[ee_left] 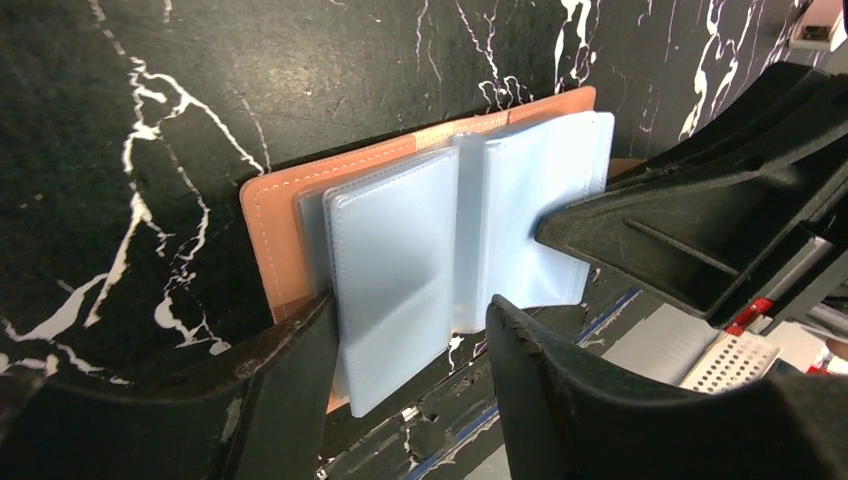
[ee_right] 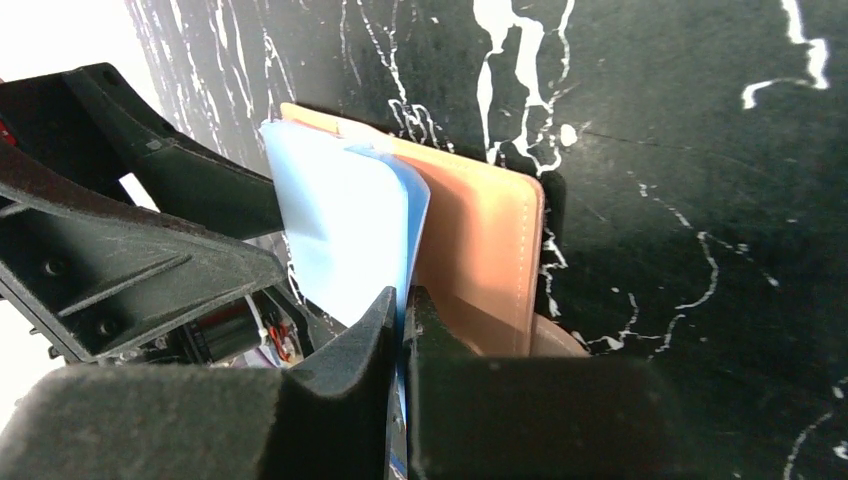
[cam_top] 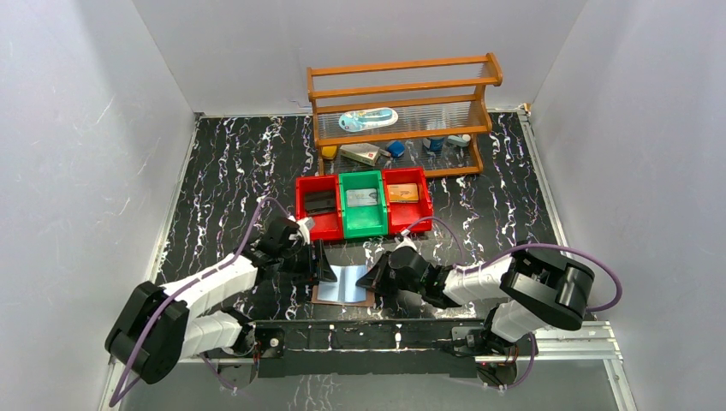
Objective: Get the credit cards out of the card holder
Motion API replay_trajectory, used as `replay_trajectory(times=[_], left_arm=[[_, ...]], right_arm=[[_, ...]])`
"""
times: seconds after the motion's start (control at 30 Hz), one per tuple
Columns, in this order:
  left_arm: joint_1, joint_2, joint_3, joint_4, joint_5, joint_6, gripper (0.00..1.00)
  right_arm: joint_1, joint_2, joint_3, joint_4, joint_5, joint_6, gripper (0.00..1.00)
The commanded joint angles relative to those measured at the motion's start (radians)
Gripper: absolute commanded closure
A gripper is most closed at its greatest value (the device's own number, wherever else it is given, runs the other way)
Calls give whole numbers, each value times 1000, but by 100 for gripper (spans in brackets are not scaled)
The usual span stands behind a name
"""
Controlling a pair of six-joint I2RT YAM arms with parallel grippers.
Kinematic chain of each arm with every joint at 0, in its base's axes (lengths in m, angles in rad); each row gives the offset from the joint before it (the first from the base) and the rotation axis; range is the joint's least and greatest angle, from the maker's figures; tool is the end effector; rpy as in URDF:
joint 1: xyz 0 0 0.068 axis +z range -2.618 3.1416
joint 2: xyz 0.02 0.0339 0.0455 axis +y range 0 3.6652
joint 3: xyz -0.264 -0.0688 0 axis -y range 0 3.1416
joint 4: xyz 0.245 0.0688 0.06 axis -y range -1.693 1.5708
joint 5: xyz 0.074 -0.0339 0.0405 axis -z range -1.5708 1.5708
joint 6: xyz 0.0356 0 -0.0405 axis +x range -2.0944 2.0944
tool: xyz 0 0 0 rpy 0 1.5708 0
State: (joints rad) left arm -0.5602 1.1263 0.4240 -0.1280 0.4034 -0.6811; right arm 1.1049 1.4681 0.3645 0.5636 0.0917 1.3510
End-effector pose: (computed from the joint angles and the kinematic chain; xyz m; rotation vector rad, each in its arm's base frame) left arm 0.1656 -0.1204 0.1606 0.0486 2.5889 -1.0120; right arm 0.1155 0.2225 0.1281 0.3603 2.3996 1.2567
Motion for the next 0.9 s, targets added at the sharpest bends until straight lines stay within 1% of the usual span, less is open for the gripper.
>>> replay_trajectory(times=[0.0, 0.13, 0.3, 0.4, 0.5, 0.57, 0.67, 0.77, 0.8, 0.87], left_arm=[[-14, 50, -6, 15, 107, 17, 49], [-15, 33, -35, 99, 155, -7, 58], [-16, 45, -28, 170, 207, -24, 65], [-16, 55, -15, 175, 225, -25, 76], [-15, 50, -16, 185, 237, -23, 89], [-15, 43, -24, 186, 236, -24, 95], [-16, 28, -34, 187, 232, -28, 99], [-15, 6, -36, 203, 243, -41, 99], [-15, -2, -35, 207, 241, -47, 95], [-15, -17, -24, 207, 240, -57, 81]], right_arm=[[-7, 18, 43, -11, 5, -7, 89], [-7, 35, 45, -14, 2, 3, 88], [-7, 39, 47, -14, 1, 4, 88], [-7, 38, 47, -14, 2, 2, 88], [-9, 37, 47, -12, -3, -3, 87], [-12, 37, 47, -8, -6, -5, 86], [-14, 34, 45, -5, -9, -10, 86], [-16, 36, 46, 2, -15, -13, 85], [-16, 38, 49, 6, -22, -18, 84], [-16, 48, 59, 6, -39, -29, 83]])
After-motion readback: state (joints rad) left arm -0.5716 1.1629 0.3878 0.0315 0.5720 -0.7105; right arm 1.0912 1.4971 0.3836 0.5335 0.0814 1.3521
